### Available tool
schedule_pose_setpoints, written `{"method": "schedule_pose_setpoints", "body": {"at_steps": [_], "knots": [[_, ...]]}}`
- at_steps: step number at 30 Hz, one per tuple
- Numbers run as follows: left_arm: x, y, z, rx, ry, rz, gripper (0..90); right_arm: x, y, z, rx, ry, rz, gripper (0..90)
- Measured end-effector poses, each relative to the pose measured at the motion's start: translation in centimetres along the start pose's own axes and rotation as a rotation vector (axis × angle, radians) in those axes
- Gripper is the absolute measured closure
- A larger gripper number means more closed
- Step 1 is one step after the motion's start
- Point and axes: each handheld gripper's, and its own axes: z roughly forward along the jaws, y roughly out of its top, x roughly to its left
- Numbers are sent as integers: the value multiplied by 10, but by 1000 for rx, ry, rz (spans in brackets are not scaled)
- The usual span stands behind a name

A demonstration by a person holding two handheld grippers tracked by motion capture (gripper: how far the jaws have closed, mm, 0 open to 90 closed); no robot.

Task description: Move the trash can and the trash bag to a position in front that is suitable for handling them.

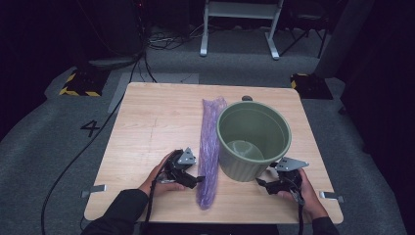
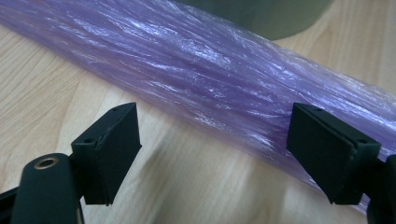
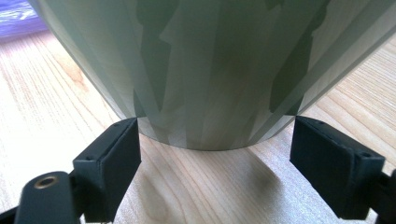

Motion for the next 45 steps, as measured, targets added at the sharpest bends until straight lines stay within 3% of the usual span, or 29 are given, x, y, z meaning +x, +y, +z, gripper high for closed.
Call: {"method": "schedule_pose_setpoints", "body": {"at_steps": [4, 5, 8, 18, 19, 21, 31, 35, 37, 39, 41, 42, 45], "knots": [[1, 1, 8, 22, 26, -17, 251, 1, 0, 0, 0, -3, -1, 171], [3, 1, 8, 8, 28, -35, 275, 1, -1, 0, 2, -3, -1, 177], [6, -1, 7, -1, 33, -35, 324, 1, -1, 0, 3, -4, -3, 197], [13, -13, -4, -9, 69, -69, 335, 0, -8, -5, 33, -51, -21, 201], [13, -15, -7, -10, 78, -74, 335, -2, -11, -9, 47, -85, -13, 209], [13, -23, -15, -14, 102, -96, 335, -6, -14, -13, 44, -102, -2, 213], [13, -46, -38, -13, 173, -162, 335, -24, -30, -30, 28, -151, 76, 209], [10, -53, -46, -15, 199, -194, 335, -25, -31, -32, 29, -155, 84, 210], [8, -54, -48, 2, 188, -183, 248, -26, -32, -32, 31, -159, 87, 209], [3, -52, -49, 4, 126, -161, 197, -26, -32, -32, 35, -163, 87, 209], [2, -50, -51, -12, 122, -159, 183, -26, -33, -31, 41, -165, 87, 209], [3, -45, -55, -57, 107, -151, 179, -26, -32, -31, 42, -165, 84, 209], [6, -39, -56, -75, 105, -135, 171, -26, -32, -30, 42, -161, 82, 209]]}}
